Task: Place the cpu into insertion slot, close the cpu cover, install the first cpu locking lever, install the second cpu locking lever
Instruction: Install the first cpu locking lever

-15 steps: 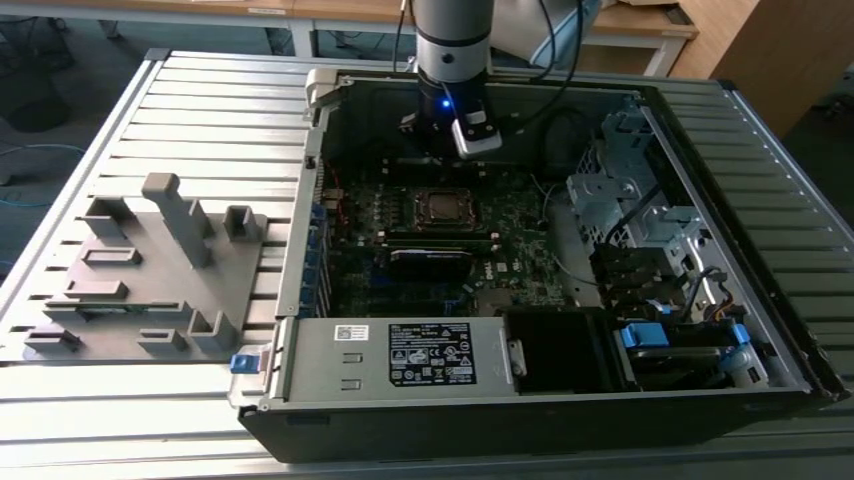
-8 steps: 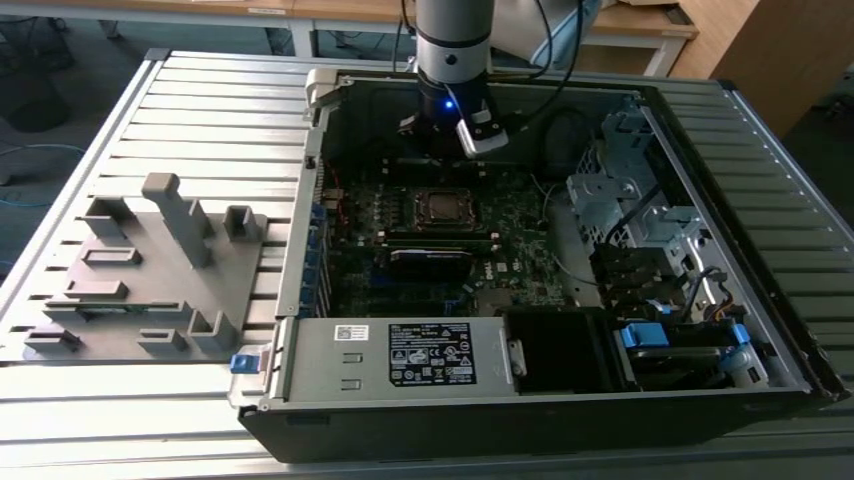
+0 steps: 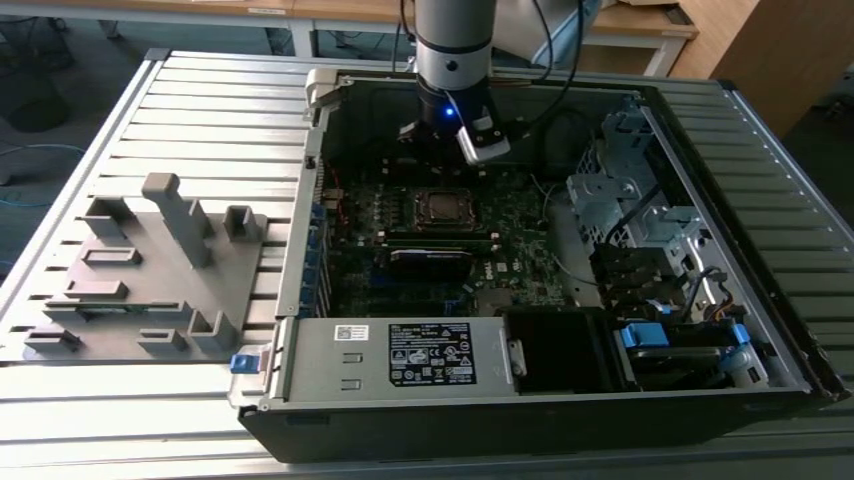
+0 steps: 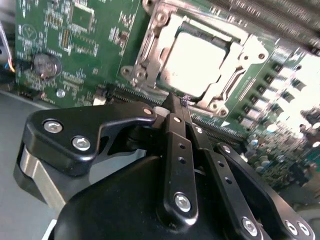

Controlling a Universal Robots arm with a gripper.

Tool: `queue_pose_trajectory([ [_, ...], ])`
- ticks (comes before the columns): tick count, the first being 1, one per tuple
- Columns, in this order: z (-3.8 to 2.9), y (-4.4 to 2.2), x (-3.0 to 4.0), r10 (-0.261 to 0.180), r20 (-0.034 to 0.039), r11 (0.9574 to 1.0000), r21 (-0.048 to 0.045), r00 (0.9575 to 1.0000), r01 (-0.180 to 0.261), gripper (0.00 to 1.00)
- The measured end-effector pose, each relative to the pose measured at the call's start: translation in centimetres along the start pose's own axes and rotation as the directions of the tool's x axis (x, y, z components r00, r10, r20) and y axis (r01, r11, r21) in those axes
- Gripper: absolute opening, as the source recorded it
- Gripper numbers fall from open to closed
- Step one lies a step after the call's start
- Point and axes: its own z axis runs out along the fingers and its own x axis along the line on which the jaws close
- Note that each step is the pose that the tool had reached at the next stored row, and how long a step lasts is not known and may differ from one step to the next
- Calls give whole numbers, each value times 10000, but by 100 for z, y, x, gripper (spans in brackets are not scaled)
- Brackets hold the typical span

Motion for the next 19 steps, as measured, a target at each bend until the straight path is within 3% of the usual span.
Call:
queue_pose_trajectory([
  [9, -5, -186, -13, -14, 13, 9999, 130, 10000, 14, 10],
  [14, -4, -233, -7, -21, 28, 9997, 232, 10000, 20, 10],
  [19, -7, -240, -3, -27, 28, 9997, 243, 10000, 27, 10],
])
